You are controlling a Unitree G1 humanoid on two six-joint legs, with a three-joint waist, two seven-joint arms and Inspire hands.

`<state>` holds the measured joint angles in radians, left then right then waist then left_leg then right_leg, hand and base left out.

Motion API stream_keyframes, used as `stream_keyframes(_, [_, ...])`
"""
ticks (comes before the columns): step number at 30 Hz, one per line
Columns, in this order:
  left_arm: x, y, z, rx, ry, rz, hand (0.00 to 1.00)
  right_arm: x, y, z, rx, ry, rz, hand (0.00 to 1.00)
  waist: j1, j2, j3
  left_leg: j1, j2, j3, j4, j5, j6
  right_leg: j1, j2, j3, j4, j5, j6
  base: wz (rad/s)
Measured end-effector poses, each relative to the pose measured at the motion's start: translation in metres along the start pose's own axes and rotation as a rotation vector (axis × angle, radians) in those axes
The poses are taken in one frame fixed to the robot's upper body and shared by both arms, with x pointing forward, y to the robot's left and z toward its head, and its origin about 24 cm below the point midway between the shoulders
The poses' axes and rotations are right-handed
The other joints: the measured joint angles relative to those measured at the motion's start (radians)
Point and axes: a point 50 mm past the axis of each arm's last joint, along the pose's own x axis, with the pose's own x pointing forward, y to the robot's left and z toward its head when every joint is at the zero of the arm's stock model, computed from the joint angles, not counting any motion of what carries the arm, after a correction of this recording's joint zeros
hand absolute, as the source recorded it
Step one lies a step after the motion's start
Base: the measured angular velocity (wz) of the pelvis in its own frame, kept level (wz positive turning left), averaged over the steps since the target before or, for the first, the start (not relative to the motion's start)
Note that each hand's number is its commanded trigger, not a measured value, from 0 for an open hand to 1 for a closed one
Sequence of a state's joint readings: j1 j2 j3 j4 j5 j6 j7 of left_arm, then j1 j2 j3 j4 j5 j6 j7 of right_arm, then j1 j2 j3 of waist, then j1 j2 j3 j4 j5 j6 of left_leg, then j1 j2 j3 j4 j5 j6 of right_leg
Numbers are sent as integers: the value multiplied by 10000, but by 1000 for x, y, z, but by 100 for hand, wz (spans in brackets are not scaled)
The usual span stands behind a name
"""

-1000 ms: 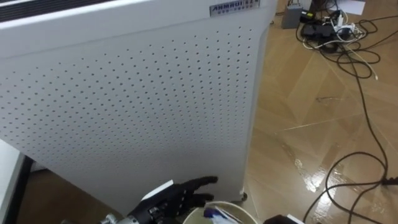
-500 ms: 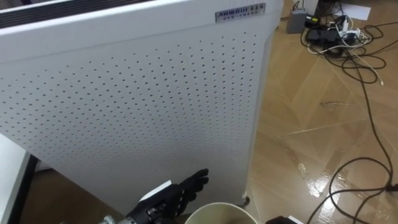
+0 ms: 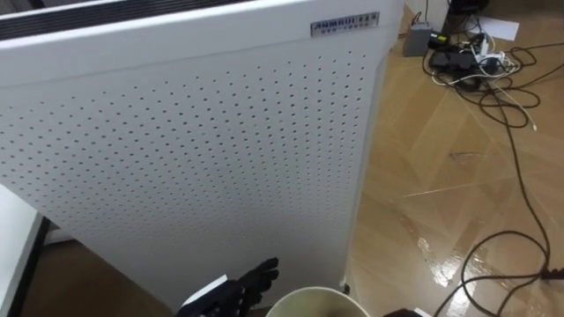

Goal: Pick garbage

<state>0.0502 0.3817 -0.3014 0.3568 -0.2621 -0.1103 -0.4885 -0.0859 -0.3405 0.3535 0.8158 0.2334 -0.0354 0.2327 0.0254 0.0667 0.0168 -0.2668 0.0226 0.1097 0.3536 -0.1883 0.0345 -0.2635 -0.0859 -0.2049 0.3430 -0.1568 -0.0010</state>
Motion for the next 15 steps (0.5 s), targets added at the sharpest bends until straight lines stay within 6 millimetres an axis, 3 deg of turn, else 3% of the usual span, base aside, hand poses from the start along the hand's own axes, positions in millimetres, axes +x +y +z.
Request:
stream_keyframes(6, [-25, -3, -49, -741, 1722, 1134, 0, -16, -4, -50, 1223, 1288, -591, 100, -42, -152, -86, 769, -57, -30, -539, 57, -31, 731, 20, -96, -375, -8, 39, 1])
stream_keyframes(12, [-66, -7, -109, -2574, 3736, 3423, 0, -41, -5, -98, 3592, 2332, -1807, 100, -176, -506, -158, 1790, -159, -27, -1185, 65, -53, 1751, 99, -169, -957, -47, 107, 1])
stream_keyframes(14, [-86, -10, -132, -3161, 4772, 4317, 0, -50, 1, -117, 4456, 2850, -2243, 100, -200, -727, -161, 2165, -149, -52, -1371, 43, -87, 2141, 162, -156, -1195, -43, 123, 0])
stream_keyframes(15, [-90, -11, -136, -3294, 4977, 4533, 0, -52, 2, -121, 4632, 2985, -2378, 100, -197, -712, -175, 2268, -147, -48, -1424, 41, -91, 2217, 173, -137, -1228, -45, 127, 0])
